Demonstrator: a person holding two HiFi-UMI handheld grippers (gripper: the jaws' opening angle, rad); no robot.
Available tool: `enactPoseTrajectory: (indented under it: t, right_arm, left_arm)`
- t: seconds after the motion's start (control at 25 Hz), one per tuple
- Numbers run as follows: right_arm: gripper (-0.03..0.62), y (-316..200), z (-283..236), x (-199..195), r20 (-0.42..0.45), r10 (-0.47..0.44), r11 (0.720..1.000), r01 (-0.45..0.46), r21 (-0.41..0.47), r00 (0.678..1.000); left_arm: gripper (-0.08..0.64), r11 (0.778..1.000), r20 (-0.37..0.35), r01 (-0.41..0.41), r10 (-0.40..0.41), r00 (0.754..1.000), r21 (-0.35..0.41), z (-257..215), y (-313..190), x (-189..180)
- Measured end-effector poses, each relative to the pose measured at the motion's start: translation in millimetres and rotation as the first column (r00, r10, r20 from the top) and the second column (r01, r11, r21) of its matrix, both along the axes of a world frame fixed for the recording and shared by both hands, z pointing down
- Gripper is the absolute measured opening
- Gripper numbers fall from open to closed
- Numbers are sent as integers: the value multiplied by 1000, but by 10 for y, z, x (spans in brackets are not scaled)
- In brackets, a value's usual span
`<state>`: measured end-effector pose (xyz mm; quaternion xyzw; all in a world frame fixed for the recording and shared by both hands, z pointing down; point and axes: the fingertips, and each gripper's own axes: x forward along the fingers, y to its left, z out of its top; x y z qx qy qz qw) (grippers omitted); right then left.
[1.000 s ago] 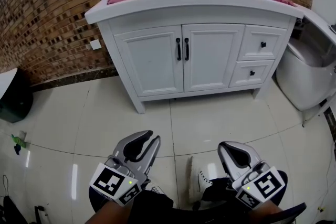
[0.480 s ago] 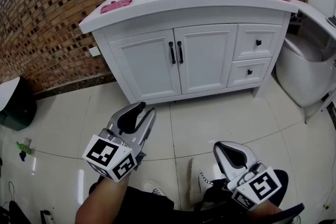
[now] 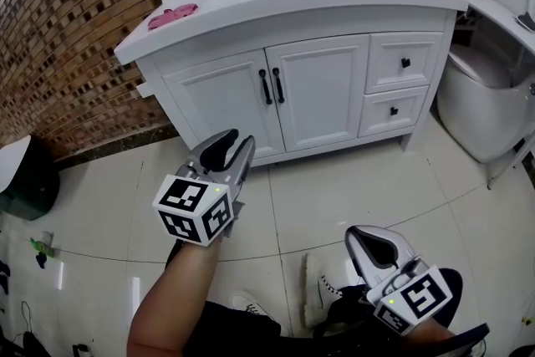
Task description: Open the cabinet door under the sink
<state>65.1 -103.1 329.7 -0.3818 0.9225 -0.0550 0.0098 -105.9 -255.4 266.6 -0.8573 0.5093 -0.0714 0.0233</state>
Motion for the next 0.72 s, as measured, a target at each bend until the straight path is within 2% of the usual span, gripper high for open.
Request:
enactPoseTrajectory:
  t: [0.36, 0.48, 0.72]
  right_arm:
    - [8, -65, 14, 14, 8, 11, 1000, -11, -26, 1000]
    - [8, -79, -26, 26, 2, 21, 999, -21, -24, 1000]
    - [8, -139, -29, 45, -1, 31, 999, -31, -28, 1000]
  left_arm:
    - [133, 997, 50, 57, -55, 997, -43, 287, -797, -41]
    - [133, 995, 51, 69, -66, 997, -75, 389, -1082, -53]
    - [137, 992, 57, 79, -74, 996, -93, 505, -1522, -56]
